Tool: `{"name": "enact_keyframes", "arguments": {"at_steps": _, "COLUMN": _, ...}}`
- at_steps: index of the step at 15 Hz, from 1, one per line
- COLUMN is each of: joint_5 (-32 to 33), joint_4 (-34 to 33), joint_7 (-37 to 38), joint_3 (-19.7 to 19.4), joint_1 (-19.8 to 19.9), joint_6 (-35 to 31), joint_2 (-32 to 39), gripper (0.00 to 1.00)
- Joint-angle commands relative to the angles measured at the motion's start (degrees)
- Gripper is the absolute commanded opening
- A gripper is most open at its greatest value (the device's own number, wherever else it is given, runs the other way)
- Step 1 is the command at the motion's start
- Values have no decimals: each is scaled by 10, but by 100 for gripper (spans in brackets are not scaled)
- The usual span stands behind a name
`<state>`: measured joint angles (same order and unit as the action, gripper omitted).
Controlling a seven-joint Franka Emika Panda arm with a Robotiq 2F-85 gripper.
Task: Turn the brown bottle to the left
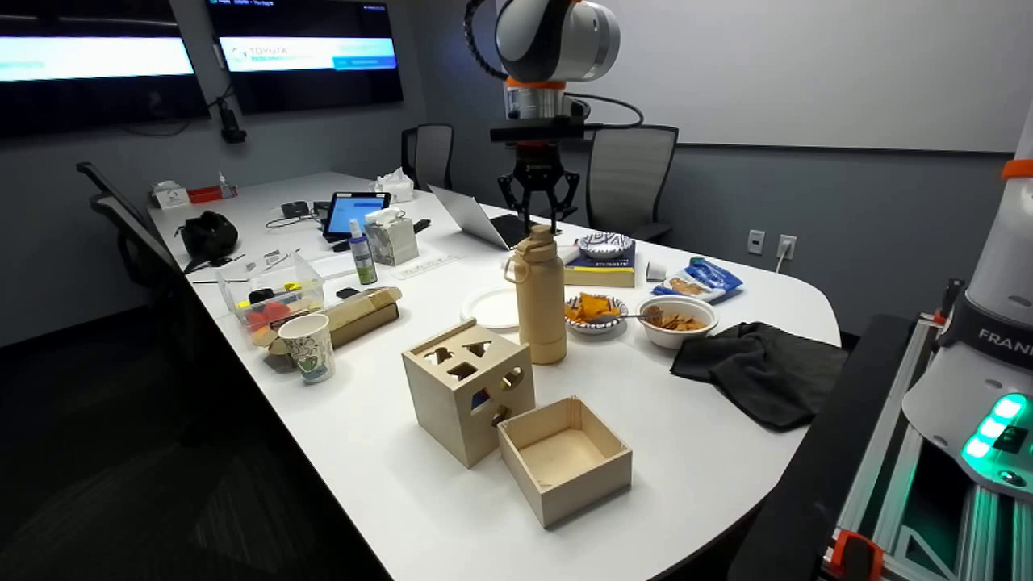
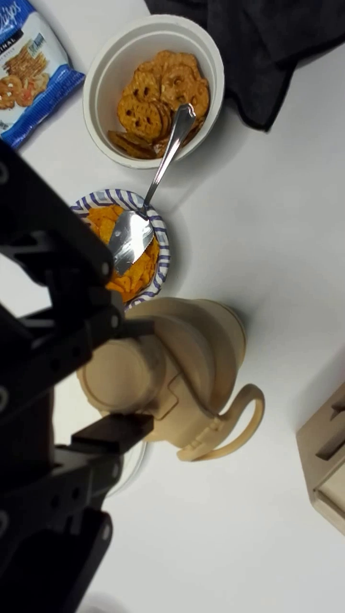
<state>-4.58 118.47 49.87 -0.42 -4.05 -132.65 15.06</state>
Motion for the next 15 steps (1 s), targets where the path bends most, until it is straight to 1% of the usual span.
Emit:
{"name": "enact_keyframes", "arguments": {"at_steps": 1, "joint_5": -9, "joint_4": -15, "joint_7": -64, "joint_3": 5, "joint_1": 3, "joint_6": 31, "joint_2": 4, "gripper": 19}}
{"name": "enact_keyframes", "arguments": {"at_steps": 10, "joint_5": -57, "joint_4": -30, "joint_7": -272, "joint_3": 12, "joint_1": 15, "joint_6": 52, "joint_2": 16, "gripper": 19}}
{"name": "enact_keyframes", "arguments": {"at_steps": 15, "joint_5": -42, "joint_4": -48, "joint_7": -344, "joint_3": 11, "joint_1": 15, "joint_6": 93, "joint_2": 26, "gripper": 19}}
